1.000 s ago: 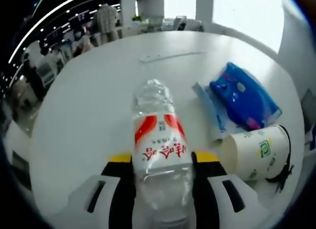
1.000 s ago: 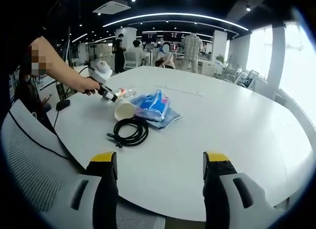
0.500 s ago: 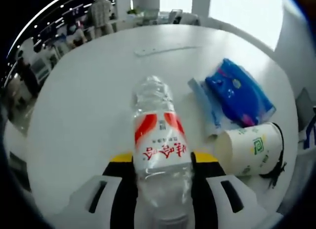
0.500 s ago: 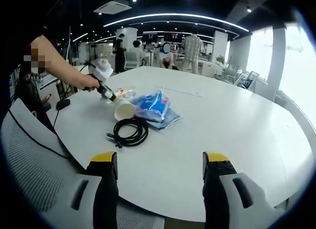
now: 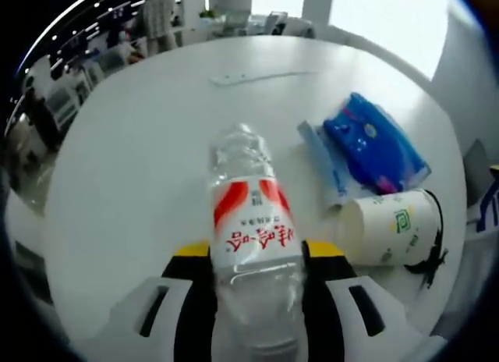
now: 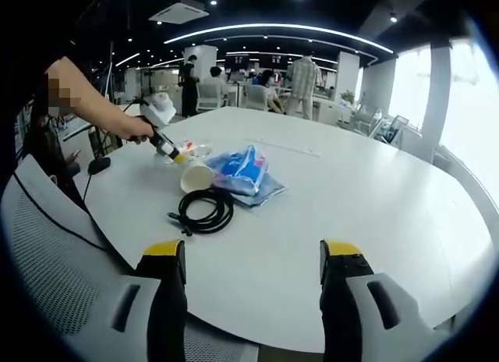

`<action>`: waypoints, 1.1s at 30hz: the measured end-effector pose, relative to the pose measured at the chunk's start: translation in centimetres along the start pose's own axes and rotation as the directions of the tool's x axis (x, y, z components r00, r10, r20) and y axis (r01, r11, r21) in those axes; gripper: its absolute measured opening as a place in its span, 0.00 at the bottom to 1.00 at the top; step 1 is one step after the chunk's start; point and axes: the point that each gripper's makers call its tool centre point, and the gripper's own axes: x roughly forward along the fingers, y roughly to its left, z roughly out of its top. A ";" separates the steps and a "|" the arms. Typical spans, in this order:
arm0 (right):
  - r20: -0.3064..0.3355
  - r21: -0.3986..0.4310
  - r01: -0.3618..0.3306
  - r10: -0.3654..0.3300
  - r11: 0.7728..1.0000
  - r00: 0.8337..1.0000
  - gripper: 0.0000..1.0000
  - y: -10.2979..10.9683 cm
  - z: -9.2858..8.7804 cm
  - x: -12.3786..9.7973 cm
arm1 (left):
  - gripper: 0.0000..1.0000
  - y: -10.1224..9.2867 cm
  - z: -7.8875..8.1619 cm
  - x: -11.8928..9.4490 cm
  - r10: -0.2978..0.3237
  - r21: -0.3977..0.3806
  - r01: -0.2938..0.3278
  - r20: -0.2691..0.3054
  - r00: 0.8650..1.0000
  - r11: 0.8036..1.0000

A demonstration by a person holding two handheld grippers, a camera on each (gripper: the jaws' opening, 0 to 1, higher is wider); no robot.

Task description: Arrange the tabletop items into an orderly group along one side of the table until the central work area is clear of visible clutter.

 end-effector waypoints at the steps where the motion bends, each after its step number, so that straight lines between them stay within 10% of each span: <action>1: 0.001 0.000 0.000 0.000 1.000 1.000 0.69 0.0 0.0 0.0 | 0.38 0.0 0.0 -0.1 0.000 -0.001 0.000 0.002 1.000 1.000; 33: 0.056 -0.002 0.007 -0.007 1.000 0.998 0.68 -0.1 1.0 -0.3 | 0.38 0.3 -0.2 -3.4 -0.006 0.044 0.007 -0.032 0.999 0.999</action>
